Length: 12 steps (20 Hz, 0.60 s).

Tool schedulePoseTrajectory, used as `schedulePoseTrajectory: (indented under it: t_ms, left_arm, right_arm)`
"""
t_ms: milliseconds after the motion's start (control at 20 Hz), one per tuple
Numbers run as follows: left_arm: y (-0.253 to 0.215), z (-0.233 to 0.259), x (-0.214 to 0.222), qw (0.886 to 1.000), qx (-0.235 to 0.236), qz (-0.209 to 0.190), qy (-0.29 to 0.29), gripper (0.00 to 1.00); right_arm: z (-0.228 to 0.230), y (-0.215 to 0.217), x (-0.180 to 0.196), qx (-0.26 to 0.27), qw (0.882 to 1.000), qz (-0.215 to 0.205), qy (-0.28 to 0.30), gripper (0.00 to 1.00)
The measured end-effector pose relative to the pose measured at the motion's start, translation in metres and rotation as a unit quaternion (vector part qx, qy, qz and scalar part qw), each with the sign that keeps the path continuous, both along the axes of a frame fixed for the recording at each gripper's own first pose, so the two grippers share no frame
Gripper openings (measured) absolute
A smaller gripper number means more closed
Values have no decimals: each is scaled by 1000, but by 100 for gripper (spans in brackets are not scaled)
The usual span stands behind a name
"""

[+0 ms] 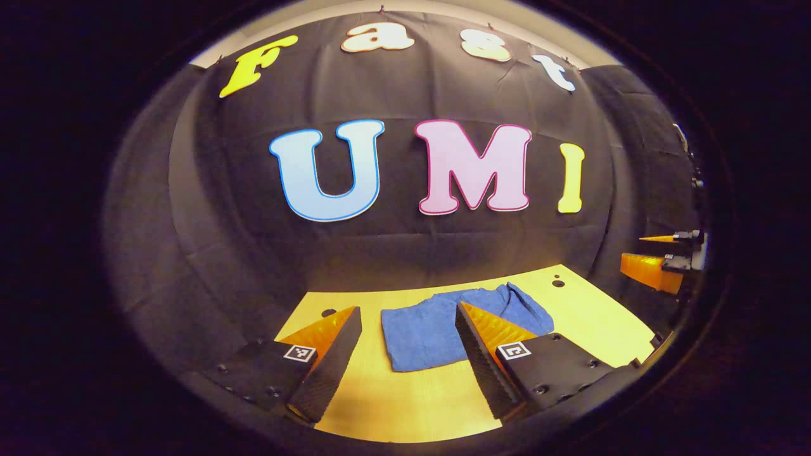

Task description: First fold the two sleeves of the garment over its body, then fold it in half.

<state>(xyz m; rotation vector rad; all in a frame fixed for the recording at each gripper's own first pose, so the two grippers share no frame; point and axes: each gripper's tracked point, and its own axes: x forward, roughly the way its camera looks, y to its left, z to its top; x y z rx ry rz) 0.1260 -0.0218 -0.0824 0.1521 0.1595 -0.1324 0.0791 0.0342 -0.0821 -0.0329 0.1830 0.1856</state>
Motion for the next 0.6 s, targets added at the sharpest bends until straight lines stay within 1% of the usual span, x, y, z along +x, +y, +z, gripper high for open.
schedulePoseTrajectory:
  t_ms: [50,100,200,300,400,450,600]
  left_arm:
    - [12,0,-16,1000,2,2,-4,84]
    - [14,-4,-30,1000,-6,-1,-6,83]
    - [17,-5,-62,1000,-29,-12,0,84]
    - [20,2,-87,999,-31,-17,-12,84]
    - [15,8,-109,999,-29,-30,-19,83]
    - [13,12,-117,999,-29,-34,-22,83]
    - [1,24,-136,998,-33,-48,-26,84]
  right_arm:
    - [6,-5,-22,10,1000,-7,-2,96]
    - [10,-9,-41,15,1000,-14,-6,96]
    - [20,-16,-76,20,999,-30,-10,96]
    - [37,-16,-107,32,999,-37,-19,96]
    - [54,-18,-134,30,998,-40,-30,96]
    - [62,-19,-142,32,998,-45,-34,96]
    - [83,-6,-159,53,997,-39,-42,96]
